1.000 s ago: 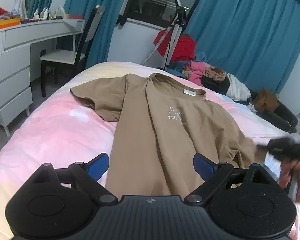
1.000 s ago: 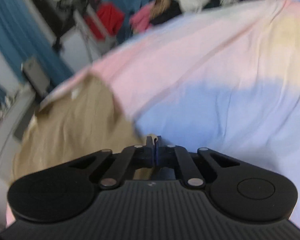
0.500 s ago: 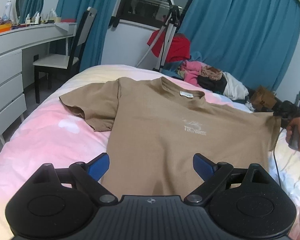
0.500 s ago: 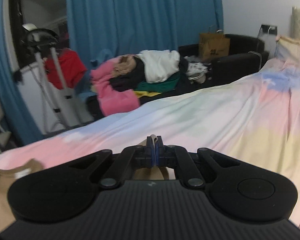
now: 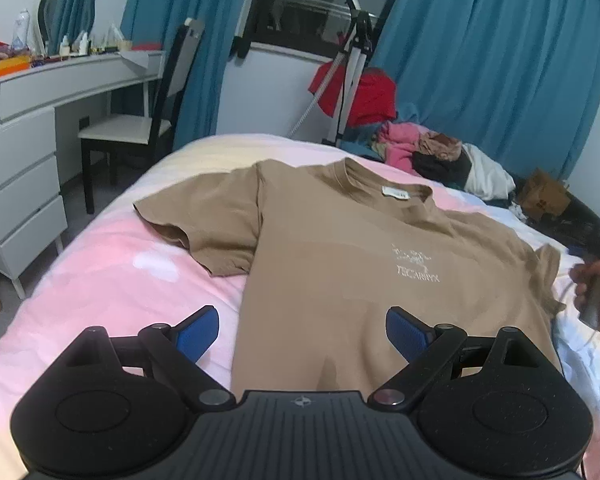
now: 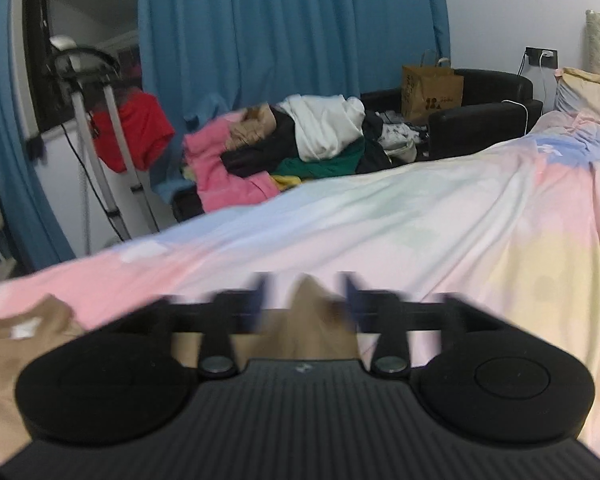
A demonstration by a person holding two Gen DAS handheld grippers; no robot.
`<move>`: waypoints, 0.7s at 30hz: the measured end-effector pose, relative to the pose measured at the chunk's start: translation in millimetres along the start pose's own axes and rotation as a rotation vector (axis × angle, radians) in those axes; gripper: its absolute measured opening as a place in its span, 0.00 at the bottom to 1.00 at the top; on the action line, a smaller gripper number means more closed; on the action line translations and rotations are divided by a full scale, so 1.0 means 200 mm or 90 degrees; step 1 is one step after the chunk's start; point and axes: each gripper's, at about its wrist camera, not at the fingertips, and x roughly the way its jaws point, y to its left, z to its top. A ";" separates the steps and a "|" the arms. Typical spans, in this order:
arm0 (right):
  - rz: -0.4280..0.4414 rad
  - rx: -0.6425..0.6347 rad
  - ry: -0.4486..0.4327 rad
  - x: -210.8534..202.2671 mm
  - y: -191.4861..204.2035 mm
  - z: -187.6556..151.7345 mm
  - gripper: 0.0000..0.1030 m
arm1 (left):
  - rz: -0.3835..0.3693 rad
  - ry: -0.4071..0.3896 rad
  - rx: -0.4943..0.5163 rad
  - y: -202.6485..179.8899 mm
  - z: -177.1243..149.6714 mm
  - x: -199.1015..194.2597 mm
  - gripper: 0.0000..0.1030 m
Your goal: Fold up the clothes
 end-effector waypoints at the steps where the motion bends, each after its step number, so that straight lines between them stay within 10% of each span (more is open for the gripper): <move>1: 0.005 -0.001 -0.006 -0.06 0.01 0.00 0.71 | 0.001 -0.002 -0.004 0.01 0.00 -0.01 0.89; 21: 0.220 -0.028 -0.005 -1.54 0.17 -0.52 0.70 | 0.012 -0.050 -0.021 -0.03 -0.09 -0.31 0.89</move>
